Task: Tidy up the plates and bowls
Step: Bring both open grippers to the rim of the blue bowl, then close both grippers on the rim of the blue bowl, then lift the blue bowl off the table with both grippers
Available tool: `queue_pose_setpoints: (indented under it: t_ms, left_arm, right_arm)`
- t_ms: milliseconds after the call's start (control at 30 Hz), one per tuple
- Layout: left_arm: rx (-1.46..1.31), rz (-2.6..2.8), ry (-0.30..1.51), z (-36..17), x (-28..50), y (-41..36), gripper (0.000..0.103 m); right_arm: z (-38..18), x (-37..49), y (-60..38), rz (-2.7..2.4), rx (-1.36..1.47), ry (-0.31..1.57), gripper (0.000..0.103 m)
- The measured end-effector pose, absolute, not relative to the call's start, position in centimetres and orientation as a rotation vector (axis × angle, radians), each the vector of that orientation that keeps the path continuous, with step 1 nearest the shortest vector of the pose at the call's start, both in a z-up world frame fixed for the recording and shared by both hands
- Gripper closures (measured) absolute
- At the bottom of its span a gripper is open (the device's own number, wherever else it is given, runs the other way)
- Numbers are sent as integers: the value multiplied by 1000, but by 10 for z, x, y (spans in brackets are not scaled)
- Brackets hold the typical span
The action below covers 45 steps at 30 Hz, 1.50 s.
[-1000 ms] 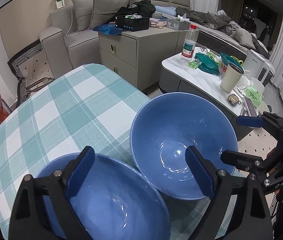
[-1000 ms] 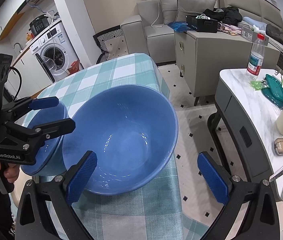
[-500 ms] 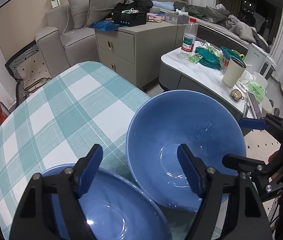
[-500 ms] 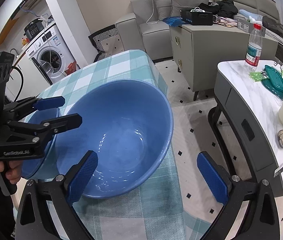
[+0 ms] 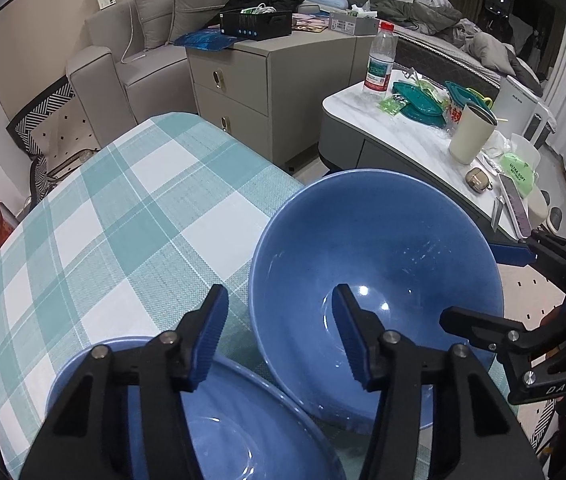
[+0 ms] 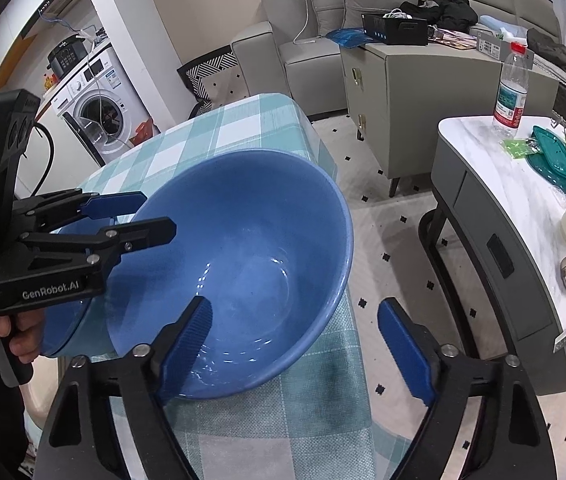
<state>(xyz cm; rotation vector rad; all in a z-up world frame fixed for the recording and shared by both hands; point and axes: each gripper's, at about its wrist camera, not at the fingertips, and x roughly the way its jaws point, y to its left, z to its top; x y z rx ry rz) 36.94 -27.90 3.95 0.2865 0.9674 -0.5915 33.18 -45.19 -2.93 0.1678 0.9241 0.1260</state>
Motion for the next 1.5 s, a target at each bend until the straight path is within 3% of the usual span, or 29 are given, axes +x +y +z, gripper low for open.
queue_pose_setpoints:
  t_ms: [267,533,1000,1133,1500]
  left_arm:
    - [290,-579,982,37,374,-279,60]
    - [287,-570,990,36,376,-277,77]
    - [291,-574,995,35,378,-277,79]
    - [287,-578,994,36,378,-276,83]
    - [297,-586,1002,38,373,-282,88]
  right_arm:
    - [-31,331,-452,122,168,932,28]
    - [-31,329,-453,117,163,936,41]
    - [-31,329,-453,127,160,940,59]
    - [-30,330,-451,125,157,937,68]
    - [-31,330,-457,94,174,941,74]
